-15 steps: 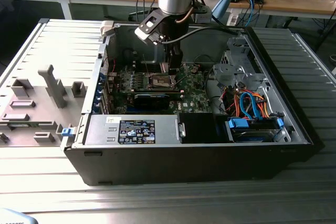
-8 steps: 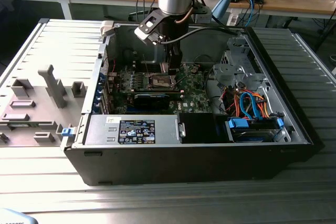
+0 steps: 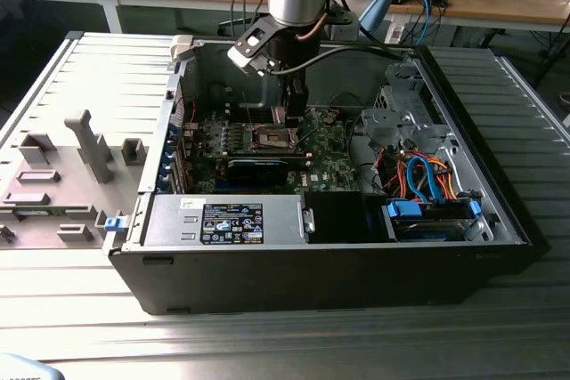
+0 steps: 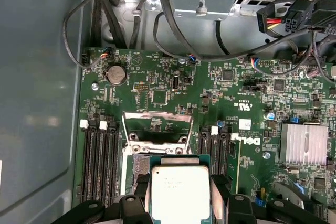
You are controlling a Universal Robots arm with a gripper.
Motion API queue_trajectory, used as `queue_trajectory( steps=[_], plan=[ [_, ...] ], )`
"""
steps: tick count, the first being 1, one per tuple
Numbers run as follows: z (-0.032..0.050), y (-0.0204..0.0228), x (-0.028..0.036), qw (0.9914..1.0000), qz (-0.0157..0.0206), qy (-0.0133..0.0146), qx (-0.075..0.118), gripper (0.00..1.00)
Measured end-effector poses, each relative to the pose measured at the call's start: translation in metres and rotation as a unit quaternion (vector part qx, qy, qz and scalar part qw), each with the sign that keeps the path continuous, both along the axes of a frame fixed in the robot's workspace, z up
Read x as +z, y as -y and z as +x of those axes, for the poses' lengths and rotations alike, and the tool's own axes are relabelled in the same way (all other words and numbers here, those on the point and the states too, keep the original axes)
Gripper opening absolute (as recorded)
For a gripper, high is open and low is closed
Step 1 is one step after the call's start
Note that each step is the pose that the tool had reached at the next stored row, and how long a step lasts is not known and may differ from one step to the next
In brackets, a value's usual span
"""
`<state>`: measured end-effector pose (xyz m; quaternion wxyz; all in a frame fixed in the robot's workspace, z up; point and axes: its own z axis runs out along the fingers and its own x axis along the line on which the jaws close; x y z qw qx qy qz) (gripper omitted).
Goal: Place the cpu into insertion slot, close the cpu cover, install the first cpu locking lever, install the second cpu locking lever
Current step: 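Place the cpu into insertion slot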
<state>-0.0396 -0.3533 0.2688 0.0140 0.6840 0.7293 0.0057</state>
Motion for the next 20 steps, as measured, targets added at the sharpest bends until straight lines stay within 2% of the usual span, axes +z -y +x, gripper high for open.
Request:
queue_trajectory(
  steps=[20],
  plan=[
    [0.0000, 0.0000, -0.0015, 0.99983, -0.0001, 0.0000, -0.019, 0.54]
  ],
)
